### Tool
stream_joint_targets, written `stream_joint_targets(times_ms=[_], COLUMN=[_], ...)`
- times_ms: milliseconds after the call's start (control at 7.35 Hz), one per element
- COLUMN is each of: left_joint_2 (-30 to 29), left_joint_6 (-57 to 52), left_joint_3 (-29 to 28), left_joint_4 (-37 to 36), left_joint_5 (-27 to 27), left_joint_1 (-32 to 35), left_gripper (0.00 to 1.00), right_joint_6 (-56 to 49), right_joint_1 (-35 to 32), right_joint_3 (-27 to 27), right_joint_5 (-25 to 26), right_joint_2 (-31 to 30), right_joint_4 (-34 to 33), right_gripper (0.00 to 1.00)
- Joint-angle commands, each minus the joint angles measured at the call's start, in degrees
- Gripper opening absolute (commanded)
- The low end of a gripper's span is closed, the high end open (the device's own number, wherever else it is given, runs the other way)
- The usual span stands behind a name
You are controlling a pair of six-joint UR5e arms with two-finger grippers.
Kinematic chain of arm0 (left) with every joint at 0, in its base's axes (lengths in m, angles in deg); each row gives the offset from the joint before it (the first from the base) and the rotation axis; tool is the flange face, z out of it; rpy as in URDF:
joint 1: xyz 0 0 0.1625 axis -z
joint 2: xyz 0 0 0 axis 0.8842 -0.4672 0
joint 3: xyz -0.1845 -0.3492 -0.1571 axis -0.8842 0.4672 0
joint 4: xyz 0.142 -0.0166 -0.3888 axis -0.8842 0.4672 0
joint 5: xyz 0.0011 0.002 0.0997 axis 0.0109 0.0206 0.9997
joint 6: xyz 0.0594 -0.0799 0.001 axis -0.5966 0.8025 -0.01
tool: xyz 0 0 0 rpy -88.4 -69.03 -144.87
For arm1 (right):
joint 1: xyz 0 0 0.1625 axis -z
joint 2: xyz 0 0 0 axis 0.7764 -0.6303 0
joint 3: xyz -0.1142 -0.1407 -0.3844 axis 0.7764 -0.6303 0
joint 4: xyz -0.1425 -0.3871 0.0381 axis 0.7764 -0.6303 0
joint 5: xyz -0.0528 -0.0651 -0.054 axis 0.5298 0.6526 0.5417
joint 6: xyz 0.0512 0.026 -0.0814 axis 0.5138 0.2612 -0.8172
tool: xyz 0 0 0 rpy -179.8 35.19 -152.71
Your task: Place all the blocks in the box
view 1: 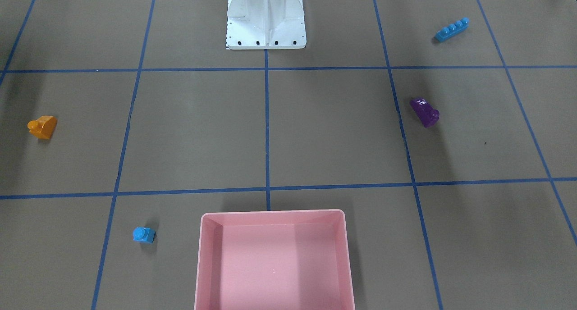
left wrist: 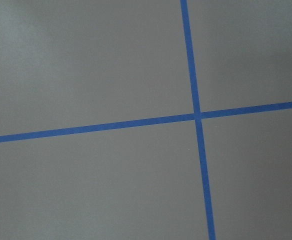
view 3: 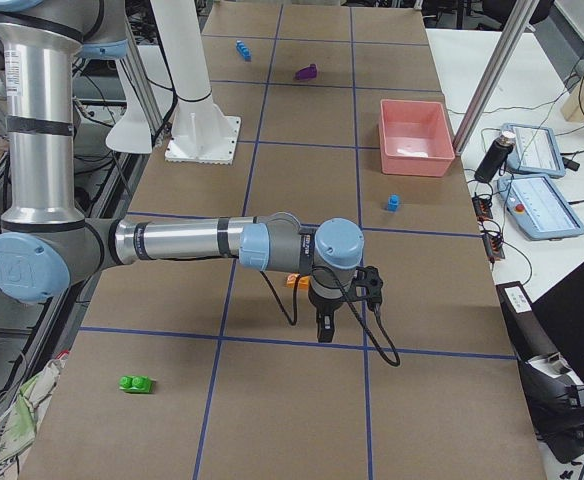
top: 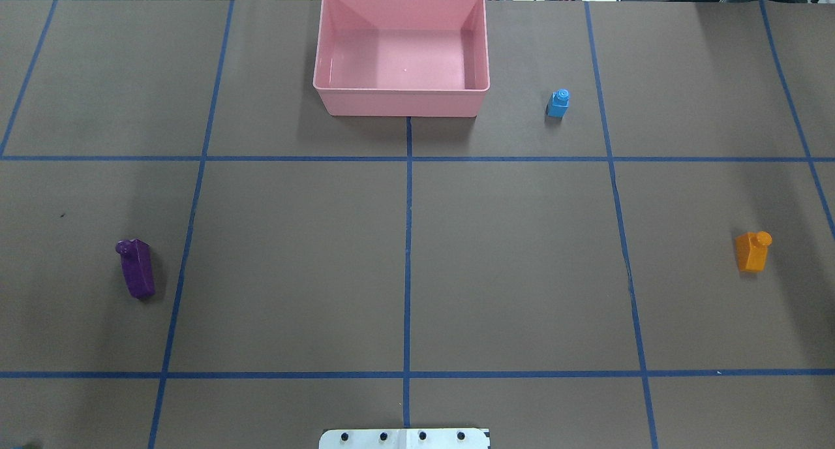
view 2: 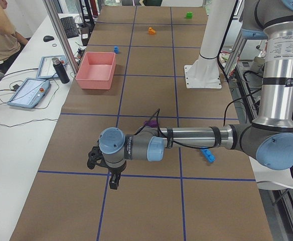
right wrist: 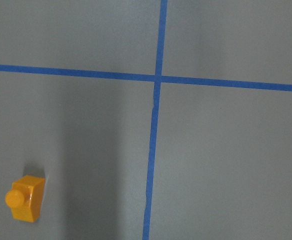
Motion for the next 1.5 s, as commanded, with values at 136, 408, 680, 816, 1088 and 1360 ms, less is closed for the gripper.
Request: stream_joint_targets(times_ms=[136, 408, 680, 816, 1088, 1360], left_joint_2=[3.1, 3.6, 2.2, 1.5, 1.3, 1.0], left_joint_6=[0.0, 0.3, 0.4, 0.8, 0.4, 0.4], left_joint_3=[4.8, 6.0, 5.4, 4.4, 4.0, 3.6], left_joint_4=[0.1, 0.1, 6.5, 9.2, 9.9, 10.0], left_joint_5=[-0.2, 0.0, 1.9, 3.0, 2.2, 2.4], left_joint_1=[0.3, 0.0, 0.3, 0.0, 0.2, 0.0], left_gripper=[1.0, 1.0, 1.0, 1.0, 1.0, 1.0], right_joint_6=[0.1, -0.5, 6.6, 15.4, 34.6, 49.3], right_joint_1=[0.0, 0.2, 3.3, 7.9, 17.1, 27.6], right_joint_3=[0.3, 0.6, 0.8, 0.9, 0.9, 0.8], right_joint_5=[-0.1, -0.1, -0.3, -0.1, 2.5, 9.4], right_joint_2=[0.1, 0.4, 0.3, 0.3, -2.6, -7.1], right_joint_4=[0.0, 0.2, 7.6, 13.1, 29.4, 44.9], right_gripper=[1.0, 1.0, 1.0, 1.0, 1.0, 1.0])
